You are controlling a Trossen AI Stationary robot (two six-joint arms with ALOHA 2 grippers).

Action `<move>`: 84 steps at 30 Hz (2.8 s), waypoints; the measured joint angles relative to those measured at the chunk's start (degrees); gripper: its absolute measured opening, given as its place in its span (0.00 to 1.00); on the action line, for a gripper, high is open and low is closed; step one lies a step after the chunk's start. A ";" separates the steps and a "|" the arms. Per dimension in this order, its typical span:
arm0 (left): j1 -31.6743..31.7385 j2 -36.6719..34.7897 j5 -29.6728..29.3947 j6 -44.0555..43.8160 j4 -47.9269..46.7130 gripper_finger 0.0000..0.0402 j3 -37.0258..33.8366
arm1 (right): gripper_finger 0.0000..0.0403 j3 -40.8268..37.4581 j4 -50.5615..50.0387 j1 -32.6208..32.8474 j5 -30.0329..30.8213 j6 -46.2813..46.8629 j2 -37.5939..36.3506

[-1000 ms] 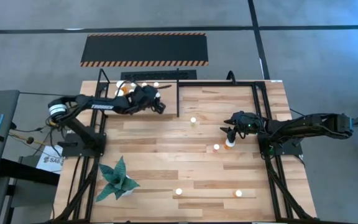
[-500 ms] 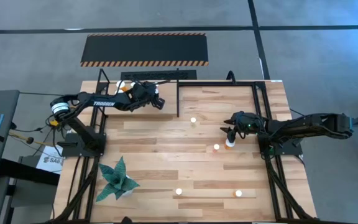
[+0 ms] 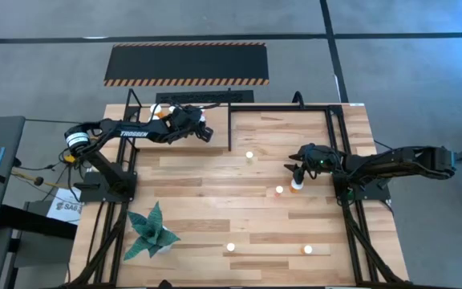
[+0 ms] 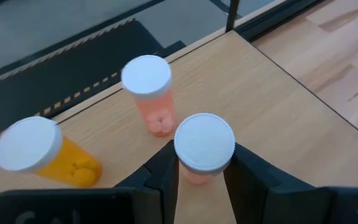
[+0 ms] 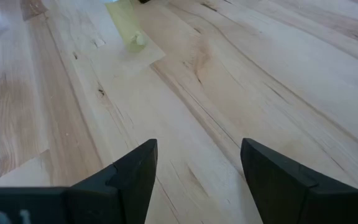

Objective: Pick and place medicine bottles onto shelf by color
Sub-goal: Put the bottom pink pill bottle aligned with the other pink pill bottle on the shelf, then put the left small orange pill bottle aligned with the other small orange pill bottle on the shelf

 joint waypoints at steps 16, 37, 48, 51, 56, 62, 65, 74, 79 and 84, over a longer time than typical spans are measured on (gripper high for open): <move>-0.02 0.00 1.24 0.08 -0.02 0.24 -0.02 | 0.63 0.00 -0.02 0.00 0.02 0.00 0.00; -0.04 0.20 1.15 -0.62 -0.43 0.36 -0.26 | 0.63 0.00 0.00 0.00 0.00 0.00 0.00; -0.04 -2.42 0.69 -0.15 0.61 0.44 -0.24 | 0.63 0.00 -0.02 0.00 0.02 0.02 0.00; -0.04 -4.56 0.66 0.11 -0.17 0.45 -0.23 | 0.63 0.00 -0.02 0.01 0.00 0.02 -0.02; -0.06 -8.27 -0.53 2.05 -0.66 0.46 -0.22 | 0.63 0.00 -0.02 0.02 0.00 0.02 0.00; -1.24 -12.88 0.95 5.59 -0.63 0.46 -0.15 | 0.63 0.00 -0.02 0.01 0.01 0.02 0.00; -3.43 -14.16 1.30 6.54 -0.22 0.46 -0.15 | 0.63 0.00 -0.02 0.01 0.02 0.02 0.00; -13.06 -15.69 -1.87 4.99 1.13 0.46 -0.12 | 0.63 0.02 -0.02 0.02 0.02 0.02 0.00; -18.46 -15.67 -2.09 7.31 1.81 0.46 -0.11 | 0.63 0.02 -0.02 0.02 0.00 0.02 0.00; -24.53 -15.67 2.71 11.87 1.67 0.46 -0.11 | 0.63 0.02 -0.02 0.00 0.02 0.02 0.00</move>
